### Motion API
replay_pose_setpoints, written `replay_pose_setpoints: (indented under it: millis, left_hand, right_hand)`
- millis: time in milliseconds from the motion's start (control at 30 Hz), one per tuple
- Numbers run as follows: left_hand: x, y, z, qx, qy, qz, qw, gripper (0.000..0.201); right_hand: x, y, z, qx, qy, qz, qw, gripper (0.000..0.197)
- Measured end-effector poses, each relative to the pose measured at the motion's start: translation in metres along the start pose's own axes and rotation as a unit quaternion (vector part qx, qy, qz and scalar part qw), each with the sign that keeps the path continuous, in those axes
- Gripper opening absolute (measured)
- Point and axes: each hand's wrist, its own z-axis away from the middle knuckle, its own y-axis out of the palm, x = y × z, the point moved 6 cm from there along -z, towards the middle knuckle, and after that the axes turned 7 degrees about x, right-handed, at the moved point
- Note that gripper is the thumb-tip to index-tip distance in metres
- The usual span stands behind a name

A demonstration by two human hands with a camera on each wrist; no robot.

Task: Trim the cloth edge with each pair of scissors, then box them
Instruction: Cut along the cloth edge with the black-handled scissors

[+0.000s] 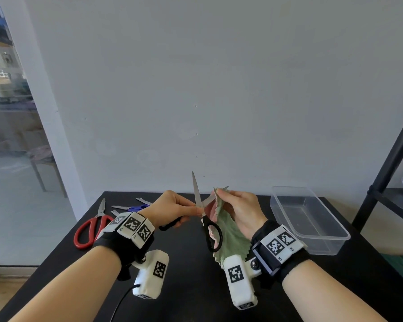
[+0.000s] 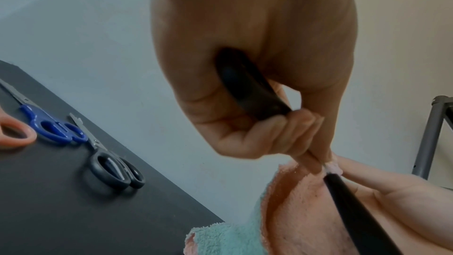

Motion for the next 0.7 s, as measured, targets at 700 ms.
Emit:
replay_pose_setpoints:
  millis: [700]
  left_hand:
    - [0.0036,0.0009,-0.0029,-0.003,-0.007,0.003,1.000,0.017]
  right_hand:
    - [0.0102,-0.0073,0.0000,-0.022,0.002,0.020,1.000,0.012]
